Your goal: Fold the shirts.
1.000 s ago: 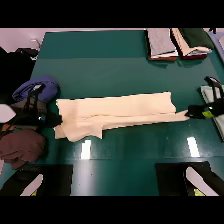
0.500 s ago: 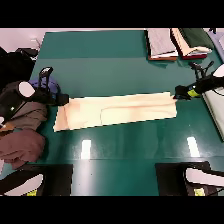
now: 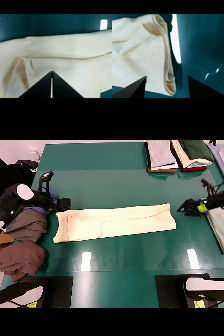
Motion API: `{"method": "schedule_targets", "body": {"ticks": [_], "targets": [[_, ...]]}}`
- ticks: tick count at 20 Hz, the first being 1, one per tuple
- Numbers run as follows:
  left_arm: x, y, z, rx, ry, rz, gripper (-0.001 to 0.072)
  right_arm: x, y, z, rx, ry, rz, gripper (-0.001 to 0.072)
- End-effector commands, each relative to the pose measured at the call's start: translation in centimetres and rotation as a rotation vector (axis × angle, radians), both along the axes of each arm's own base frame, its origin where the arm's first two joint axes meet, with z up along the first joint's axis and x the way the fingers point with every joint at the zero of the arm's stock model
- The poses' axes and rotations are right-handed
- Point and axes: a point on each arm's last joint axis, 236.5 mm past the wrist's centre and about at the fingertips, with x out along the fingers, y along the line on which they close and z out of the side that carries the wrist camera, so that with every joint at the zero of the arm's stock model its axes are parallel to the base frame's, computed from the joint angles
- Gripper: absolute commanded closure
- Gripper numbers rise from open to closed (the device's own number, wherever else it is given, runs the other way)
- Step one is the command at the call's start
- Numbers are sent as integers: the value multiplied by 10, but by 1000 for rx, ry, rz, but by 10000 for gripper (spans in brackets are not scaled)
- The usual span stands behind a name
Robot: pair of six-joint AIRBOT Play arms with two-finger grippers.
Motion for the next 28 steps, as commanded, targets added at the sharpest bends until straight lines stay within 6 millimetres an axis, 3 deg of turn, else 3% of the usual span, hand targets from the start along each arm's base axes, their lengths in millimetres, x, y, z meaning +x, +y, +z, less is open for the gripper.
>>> {"method": "schedule_targets", "body": {"ticks": [1, 5, 6, 8, 9, 10, 12, 16, 18, 22, 28], "targets": [[1, -31, 9, -81, -20, -31, 680, -14, 11, -27, 183, 28, -33, 120], [-9, -87, -8, -111, 3, -123, 680, 0, 52, -48, 286, 53, -5, 141], [-11, -102, -13, -126, 15, -137, 680, 4, 64, -51, 290, 61, 30, 233], [-11, -123, -26, -141, 21, -144, 680, 12, 81, -48, 271, 34, 102, 568], [-9, -134, -29, -160, 21, -143, 681, 17, 86, -40, 260, 5, 136, 698], [-8, -145, -34, -180, 33, -146, 681, 24, 87, -26, 247, -33, 152, 695], [-2, -167, -40, -203, 56, -166, 681, 35, 90, 18, 242, -128, 187, 695], [13, -212, -54, -204, 69, -235, 681, 53, 119, 149, 335, -413, 200, 695], [15, -232, -67, -198, 87, -270, 681, 49, 138, 196, 339, -503, 227, 695], [14, -261, -85, -197, 104, -311, 681, 30, 191, 246, 339, -595, 352, 695], [15, -269, -86, -209, 105, -315, 681, 11, 263, 270, 388, -637, 478, 695]]}}
